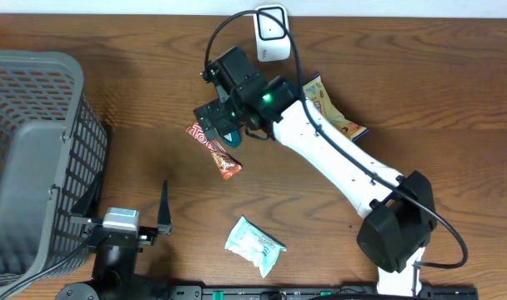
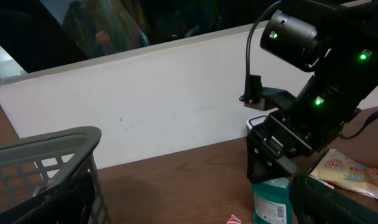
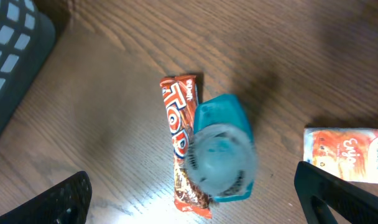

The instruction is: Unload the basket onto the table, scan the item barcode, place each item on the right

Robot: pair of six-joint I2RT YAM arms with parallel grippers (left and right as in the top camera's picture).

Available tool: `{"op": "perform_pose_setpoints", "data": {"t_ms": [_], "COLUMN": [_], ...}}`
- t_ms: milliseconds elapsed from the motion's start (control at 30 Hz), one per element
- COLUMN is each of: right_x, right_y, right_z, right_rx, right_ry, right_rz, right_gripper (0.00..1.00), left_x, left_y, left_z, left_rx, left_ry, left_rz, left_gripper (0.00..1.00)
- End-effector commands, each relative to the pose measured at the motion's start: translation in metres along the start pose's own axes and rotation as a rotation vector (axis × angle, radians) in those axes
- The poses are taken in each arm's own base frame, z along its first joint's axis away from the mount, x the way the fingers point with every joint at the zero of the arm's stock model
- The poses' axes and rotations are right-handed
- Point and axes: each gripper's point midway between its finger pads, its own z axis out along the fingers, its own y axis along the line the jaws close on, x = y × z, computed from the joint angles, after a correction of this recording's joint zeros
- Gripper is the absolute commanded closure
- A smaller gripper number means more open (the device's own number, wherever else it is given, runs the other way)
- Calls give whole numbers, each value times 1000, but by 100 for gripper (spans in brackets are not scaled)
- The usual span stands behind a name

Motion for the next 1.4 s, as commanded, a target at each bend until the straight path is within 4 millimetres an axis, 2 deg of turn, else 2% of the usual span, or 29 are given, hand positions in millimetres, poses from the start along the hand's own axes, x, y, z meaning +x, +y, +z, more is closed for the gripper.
{"op": "perform_pose_setpoints", "data": {"t_ms": [0, 67, 167, 300, 467, 633, 667, 867, 967, 1067, 1233, 1267, 1300, 1367], "right_x": [3, 6, 8, 9, 14, 4, 2, -3, -3, -3, -1, -2, -2, -3], "right_y": [8, 13, 4, -11, -17, -23, -24, -23, -23, -23, -31, -33, -35, -37], "right_z": [1, 5, 14, 34, 66, 79, 81, 81, 81, 81, 80, 80, 80, 79], "right_rx": [16, 16, 83, 153, 163, 200, 205, 205, 205, 205, 224, 227, 229, 233], "right_ry": [0, 7, 16, 21, 35, -13, -25, -46, -46, -46, -35, -33, -32, -34], "right_rz": [-83, -148, -168, -167, -165, -165, -164, -161, -161, -161, -154, -151, -147, -145], "right_gripper": [1, 1, 1, 1, 1, 1, 7, 71, 89, 99, 99, 93, 80, 64], "left_x": [-3, -3, -3, -3, -3, -3, -3, -3, -3, -3, -3, -3, -3, -3], "left_y": [2, 2, 2, 2, 2, 2, 2, 2, 2, 2, 2, 2, 2, 2], "left_z": [-1, -1, -1, -1, -1, -1, -1, -1, -1, -1, -1, -1, -1, -1], "left_rx": [-12, -11, -11, -11, -11, -11, -11, -11, -11, -11, -11, -11, -11, -11], "left_ry": [-13, -13, -13, -13, -13, -13, -13, -13, -13, -13, -13, -13, -13, -13], "left_rz": [11, 11, 11, 11, 11, 11, 11, 11, 11, 11, 11, 11, 11, 11], "left_gripper": [0, 0, 0, 0, 0, 0, 0, 0, 0, 0, 0, 0, 0, 0]}}
